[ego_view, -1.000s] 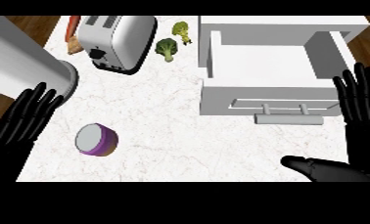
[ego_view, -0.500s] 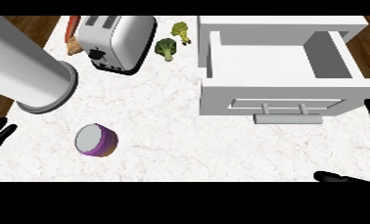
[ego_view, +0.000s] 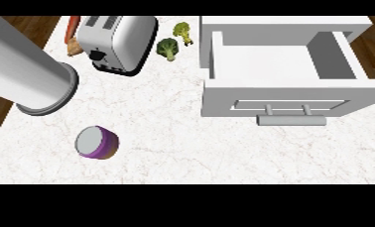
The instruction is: Pick up the can, place it into the drawer and close the drawer
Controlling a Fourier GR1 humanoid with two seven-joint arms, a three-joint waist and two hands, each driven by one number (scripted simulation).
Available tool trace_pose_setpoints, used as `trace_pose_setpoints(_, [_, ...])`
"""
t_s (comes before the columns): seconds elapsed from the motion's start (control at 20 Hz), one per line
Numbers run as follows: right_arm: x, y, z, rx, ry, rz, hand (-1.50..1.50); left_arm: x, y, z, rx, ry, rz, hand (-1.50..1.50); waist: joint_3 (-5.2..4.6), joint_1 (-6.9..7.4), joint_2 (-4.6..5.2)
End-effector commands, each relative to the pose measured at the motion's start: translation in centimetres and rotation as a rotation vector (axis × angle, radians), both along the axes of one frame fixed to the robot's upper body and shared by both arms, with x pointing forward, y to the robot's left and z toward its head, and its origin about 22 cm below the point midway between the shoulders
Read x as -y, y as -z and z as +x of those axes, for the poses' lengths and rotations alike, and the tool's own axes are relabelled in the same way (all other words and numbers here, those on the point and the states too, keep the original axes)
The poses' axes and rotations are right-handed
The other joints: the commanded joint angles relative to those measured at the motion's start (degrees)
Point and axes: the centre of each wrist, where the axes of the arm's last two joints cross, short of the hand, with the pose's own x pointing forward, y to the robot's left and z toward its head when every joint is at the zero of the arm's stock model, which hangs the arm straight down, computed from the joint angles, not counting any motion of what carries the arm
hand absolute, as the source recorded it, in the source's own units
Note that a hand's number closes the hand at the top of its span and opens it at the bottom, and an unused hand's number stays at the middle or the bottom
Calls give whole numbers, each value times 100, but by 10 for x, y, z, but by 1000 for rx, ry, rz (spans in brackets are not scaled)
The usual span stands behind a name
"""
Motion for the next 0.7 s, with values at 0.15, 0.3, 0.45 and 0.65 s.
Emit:
trace_pose_setpoints(0.15, [7, 10, -10, -6, -12, 13, -150, -10, 2, 7, -93, 0, -123, -150, 0, -9, 6])
trace_pose_setpoints(0.3, [19, 7, -16, -10, -21, -10, -150, -15, 17, 4, -117, 6, -168, -150, -2, -1, 2])
trace_pose_setpoints(0.45, [41, 21, -36, 6, -28, -11, -150, -5, 15, 14, -150, -6, -180, -150, 1, -35, 2])
trace_pose_setpoints(0.65, [32, 13, -38, -2, -21, -1, -150, 8, 10, 24, -183, 14, -197, -150, -1, -29, 4])
